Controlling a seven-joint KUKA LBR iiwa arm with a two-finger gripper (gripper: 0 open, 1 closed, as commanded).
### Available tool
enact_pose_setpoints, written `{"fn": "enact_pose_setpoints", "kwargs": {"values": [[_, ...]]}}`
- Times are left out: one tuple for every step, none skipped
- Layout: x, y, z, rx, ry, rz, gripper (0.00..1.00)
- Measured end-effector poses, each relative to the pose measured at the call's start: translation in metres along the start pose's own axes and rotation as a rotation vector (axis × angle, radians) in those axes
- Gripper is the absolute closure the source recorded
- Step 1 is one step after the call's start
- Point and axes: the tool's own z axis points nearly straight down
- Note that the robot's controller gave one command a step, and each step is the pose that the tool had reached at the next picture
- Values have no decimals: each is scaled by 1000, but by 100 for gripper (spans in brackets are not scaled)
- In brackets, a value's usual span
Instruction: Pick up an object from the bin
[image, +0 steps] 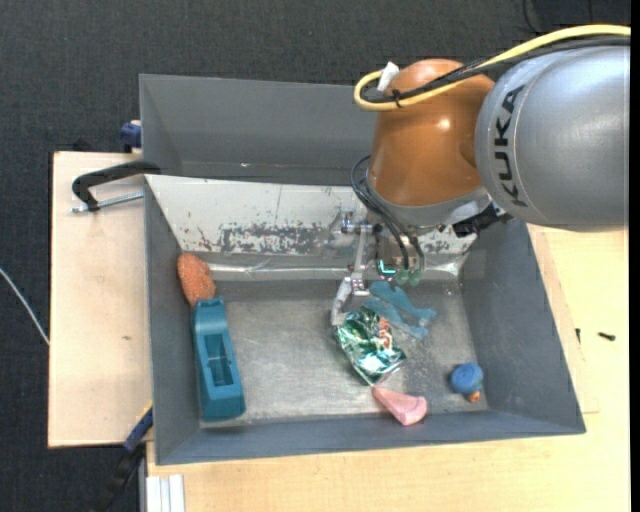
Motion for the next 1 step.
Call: {"fn": "enact_pose_setpoints", "kwargs": {"values": [[-2,-1,-5,-1,-9,2,100]]}}
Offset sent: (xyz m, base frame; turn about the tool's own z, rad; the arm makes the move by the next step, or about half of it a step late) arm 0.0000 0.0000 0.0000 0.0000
